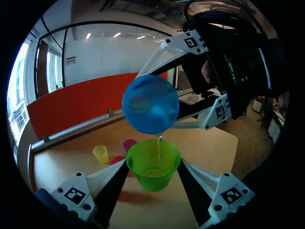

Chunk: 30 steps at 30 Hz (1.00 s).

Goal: Pour water

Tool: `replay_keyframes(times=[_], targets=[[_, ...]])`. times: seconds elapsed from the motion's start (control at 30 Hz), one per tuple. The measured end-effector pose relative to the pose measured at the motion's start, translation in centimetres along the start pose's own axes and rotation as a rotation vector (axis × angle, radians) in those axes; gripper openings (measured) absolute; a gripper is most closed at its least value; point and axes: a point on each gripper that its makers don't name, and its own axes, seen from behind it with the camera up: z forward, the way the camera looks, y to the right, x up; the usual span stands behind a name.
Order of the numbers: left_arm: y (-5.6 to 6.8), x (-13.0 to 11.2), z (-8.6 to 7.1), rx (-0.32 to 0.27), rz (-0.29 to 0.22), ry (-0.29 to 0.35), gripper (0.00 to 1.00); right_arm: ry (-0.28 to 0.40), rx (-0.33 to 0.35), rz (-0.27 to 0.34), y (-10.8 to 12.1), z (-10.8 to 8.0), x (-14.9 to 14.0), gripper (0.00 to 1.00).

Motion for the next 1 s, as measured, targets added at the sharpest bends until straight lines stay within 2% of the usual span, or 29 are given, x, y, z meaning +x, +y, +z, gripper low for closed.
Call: replay_keyframes(times=[1.0], targets=[[0.41,-0.15,0.04,-0.002,0.014,0.002,0.87,-0.008,-0.018,-0.056,0.18,-0.72,0.82,0.85]])
